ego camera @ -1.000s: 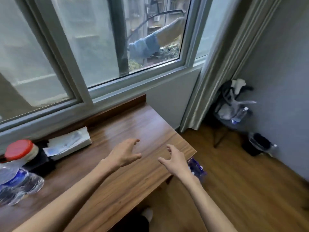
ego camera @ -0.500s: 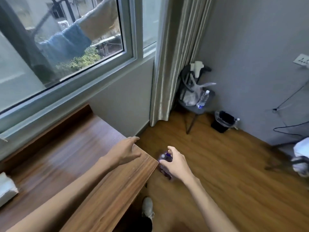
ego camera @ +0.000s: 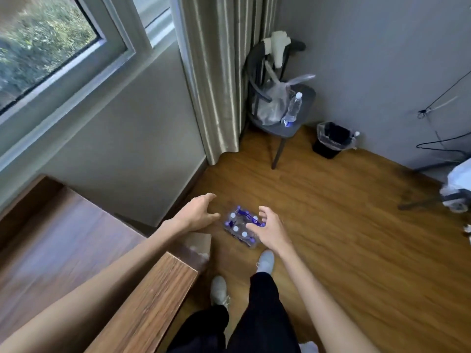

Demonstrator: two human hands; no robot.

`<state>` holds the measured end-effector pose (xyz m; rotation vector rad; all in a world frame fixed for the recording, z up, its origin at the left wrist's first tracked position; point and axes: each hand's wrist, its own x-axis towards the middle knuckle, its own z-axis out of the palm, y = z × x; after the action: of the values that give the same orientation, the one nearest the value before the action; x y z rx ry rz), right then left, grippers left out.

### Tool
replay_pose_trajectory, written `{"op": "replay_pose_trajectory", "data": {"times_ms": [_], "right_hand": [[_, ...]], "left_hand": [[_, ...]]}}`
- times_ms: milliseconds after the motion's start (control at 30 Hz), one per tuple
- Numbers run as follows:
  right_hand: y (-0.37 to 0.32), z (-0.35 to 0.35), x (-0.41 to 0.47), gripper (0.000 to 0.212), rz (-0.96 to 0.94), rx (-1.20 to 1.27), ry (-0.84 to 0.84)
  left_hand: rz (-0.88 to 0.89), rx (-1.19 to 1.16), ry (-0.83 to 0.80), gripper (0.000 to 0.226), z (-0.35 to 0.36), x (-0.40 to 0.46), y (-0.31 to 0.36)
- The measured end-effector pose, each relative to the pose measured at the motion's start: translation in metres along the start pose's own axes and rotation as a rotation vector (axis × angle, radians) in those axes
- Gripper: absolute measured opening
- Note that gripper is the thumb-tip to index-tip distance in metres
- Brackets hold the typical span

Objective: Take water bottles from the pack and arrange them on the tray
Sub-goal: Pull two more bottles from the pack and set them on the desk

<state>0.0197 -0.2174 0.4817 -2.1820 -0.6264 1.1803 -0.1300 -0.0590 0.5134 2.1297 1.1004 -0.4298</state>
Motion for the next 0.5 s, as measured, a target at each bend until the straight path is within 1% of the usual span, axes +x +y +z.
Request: {"op": "replay_pose_trajectory", "data": {"times_ms": [100, 267, 367, 500], "right_hand": [[0.019, -0.012, 0.048, 0.07, 0.042, 0.031, -0.032], [0.059, -0.016, 0.131, 0.068, 0.077, -0.026, -0.113], [0.09, -0.005, 0.183, 0.065, 0.108, -0.064, -0.15], [0.142, 0.03, 0.248, 0.062, 0.147, -0.127, -0.193]], "left_hand": [[-0.092, -0.026, -0.035, 0.069, 0.018, 0.045, 0.013], [-0.218, -0.062, -0.096, 0.066, 0.065, 0.123, 0.016], [-0.278, -0.066, -0.112, 0.06, 0.103, 0.169, 0.005], [-0.357, -0.101, -0.163, 0.051, 0.165, 0.231, -0.018]]}}
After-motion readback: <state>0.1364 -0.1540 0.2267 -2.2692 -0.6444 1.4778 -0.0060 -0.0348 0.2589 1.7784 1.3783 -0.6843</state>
